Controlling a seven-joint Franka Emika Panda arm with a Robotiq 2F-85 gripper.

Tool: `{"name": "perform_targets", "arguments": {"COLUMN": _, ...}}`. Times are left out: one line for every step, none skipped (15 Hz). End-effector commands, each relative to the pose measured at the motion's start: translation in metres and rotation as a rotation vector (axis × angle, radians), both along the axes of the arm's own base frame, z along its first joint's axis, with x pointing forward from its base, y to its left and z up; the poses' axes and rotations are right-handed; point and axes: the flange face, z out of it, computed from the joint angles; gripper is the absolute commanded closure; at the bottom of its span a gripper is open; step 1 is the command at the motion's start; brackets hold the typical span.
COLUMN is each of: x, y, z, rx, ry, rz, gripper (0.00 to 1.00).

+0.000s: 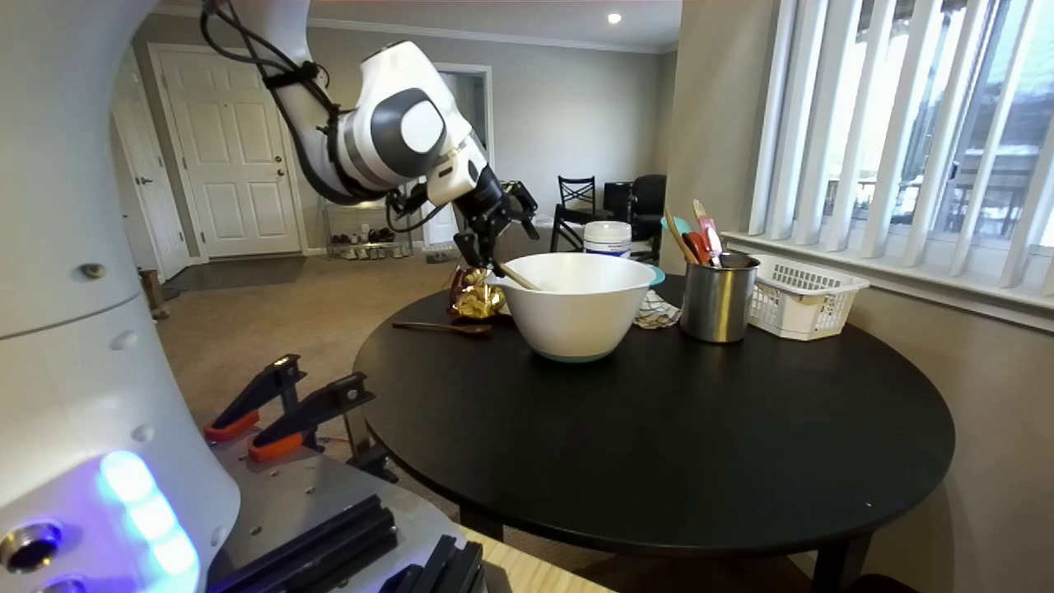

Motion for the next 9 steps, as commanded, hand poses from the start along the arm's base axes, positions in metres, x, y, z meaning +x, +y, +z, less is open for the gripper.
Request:
{"name": "perform_targets", "arguments": {"x": 0.0065, "y": 0.0006, "z": -0.0027, "rx": -0.01, "ry": -0.023, "rz": -0.005, "gripper": 0.0}}
{"name": "perform_targets", "arguments": {"x": 0.0083, "y": 0.0014, "z": -0.0036, "rx": -0.011, "ry": -0.023, "rz": -0.005, "gripper": 0.0}}
{"name": "perform_targets", "arguments": {"x": 0.0098, "y": 0.002, "z": -0.0043, "rx": -0.013, "ry": -0.023, "rz": -0.003, "gripper": 0.0}}
{"name": "perform_targets", "arguments": {"x": 0.0111, "y": 0.0024, "z": -0.0053, "rx": -0.015, "ry": -0.023, "rz": -0.002, "gripper": 0.0}}
{"name": "perform_targets", "arguments": {"x": 0.0122, "y": 0.0028, "z": -0.0065, "rx": -0.017, "ry": -0.022, "rz": -0.002, "gripper": 0.0}}
{"name": "perform_targets", "arguments": {"x": 0.013, "y": 0.0031, "z": -0.0074, "rx": -0.019, "ry": -0.022, "rz": -0.001, "gripper": 0.0}}
{"name": "perform_targets", "arguments": {"x": 0.0134, "y": 0.0035, "z": -0.0084, "rx": -0.021, "ry": -0.021, "rz": 0.0, "gripper": 0.0}}
{"name": "perform_targets", "arguments": {"x": 0.0134, "y": 0.004, "z": -0.0096, "rx": -0.022, "ry": -0.019, "rz": 0.004, "gripper": 0.0}}
{"name": "perform_targets", "arguments": {"x": 0.0132, "y": 0.0047, "z": -0.0103, "rx": -0.023, "ry": -0.022, "rz": 0.011, "gripper": 0.25}}
